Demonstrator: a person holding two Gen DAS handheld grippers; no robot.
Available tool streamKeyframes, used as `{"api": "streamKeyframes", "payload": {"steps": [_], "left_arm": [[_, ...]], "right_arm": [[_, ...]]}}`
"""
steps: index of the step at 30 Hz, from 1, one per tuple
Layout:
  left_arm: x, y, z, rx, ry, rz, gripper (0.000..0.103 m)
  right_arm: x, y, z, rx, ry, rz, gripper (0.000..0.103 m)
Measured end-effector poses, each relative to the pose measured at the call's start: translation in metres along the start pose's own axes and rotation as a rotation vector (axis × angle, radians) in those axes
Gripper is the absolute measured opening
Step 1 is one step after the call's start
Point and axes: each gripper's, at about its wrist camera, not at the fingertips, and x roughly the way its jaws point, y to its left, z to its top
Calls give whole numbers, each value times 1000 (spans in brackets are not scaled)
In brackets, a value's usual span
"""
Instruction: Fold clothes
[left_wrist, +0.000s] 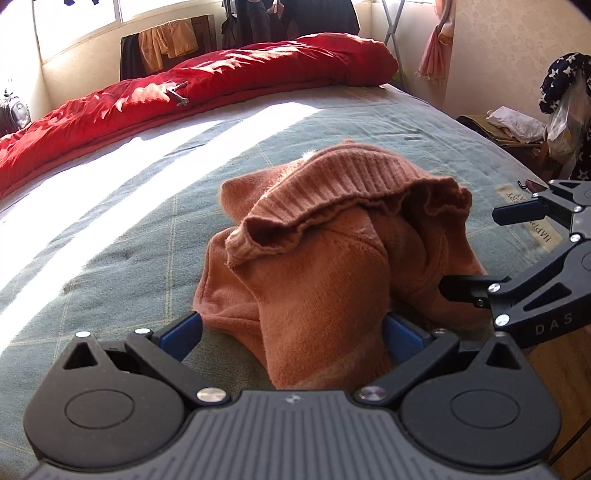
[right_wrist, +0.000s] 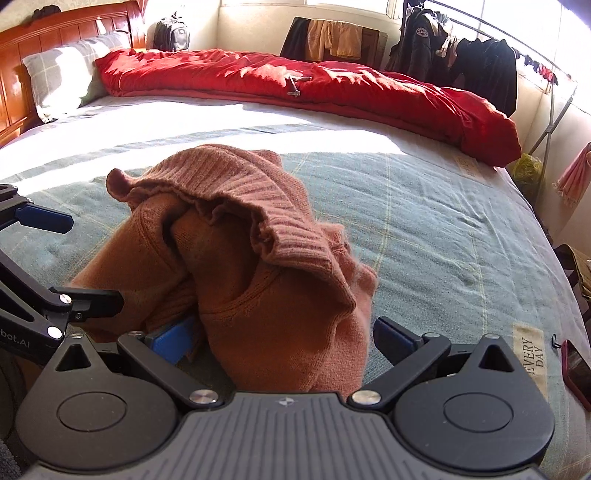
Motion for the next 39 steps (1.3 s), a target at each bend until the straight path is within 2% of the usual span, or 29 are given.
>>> {"api": "streamKeyframes", "payload": {"steps": [4,11,17,22,29,33,39], "left_arm": [[5,6,11,-21,24,-47,103],[12,23,23,-24,54,-131,103],[11,44,28,-62,45,-153,103],[27,56,30,-68,74,-86,103],[63,64,42,-79,99,-32,103],[70,70,61,-70,72,-27,103],[75,70,85,-11,24,52,103]], "right_arm": [[7,-10,17,20,15,25,103],[20,-20,27,46,36,16,103],[33,-28,35,63,51,5,103],[43,-34,41,78,64,-4,103],[67,-48,64,83,56,18,103],[83,-52,80,50,44,25,103],[105,-66,102,46,37,67,103]]}}
